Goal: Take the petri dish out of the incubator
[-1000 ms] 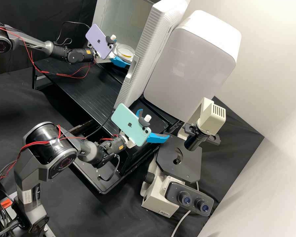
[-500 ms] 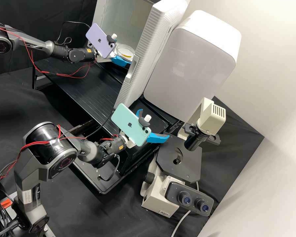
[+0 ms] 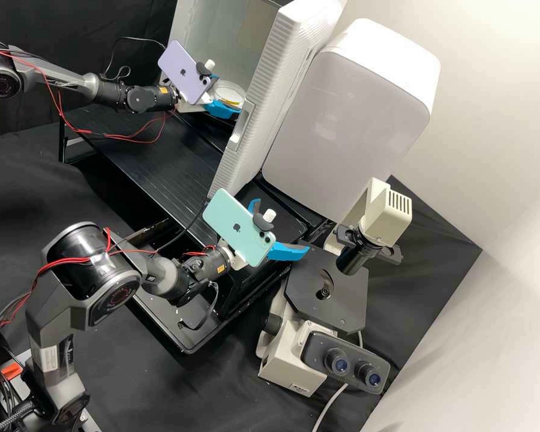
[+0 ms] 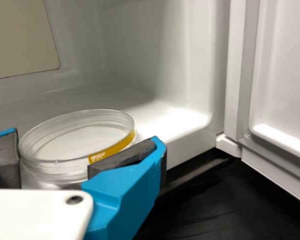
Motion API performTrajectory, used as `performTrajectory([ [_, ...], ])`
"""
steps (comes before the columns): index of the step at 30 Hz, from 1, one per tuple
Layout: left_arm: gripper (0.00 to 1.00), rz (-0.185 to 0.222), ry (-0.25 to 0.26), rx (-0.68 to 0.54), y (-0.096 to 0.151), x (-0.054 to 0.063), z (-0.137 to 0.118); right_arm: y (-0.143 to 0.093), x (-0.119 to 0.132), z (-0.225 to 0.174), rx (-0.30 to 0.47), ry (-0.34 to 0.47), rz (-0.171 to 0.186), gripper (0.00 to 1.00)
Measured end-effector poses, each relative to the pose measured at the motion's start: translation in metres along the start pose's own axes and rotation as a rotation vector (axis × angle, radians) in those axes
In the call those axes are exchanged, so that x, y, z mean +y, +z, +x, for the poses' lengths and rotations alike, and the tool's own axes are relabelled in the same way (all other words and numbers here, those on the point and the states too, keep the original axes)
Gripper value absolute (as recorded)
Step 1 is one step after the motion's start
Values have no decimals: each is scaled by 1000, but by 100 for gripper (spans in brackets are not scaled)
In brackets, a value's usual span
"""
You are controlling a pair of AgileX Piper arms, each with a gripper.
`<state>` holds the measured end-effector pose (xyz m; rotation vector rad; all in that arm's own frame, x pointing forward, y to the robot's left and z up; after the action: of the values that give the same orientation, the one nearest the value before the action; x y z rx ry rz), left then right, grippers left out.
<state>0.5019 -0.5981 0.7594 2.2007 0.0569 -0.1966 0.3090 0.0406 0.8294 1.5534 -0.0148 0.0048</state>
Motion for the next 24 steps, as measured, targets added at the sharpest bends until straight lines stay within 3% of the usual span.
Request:
performTrajectory([
  [24,0,15,-5,-20,4,-2,-1,0,0,0,0,0,0,100],
])
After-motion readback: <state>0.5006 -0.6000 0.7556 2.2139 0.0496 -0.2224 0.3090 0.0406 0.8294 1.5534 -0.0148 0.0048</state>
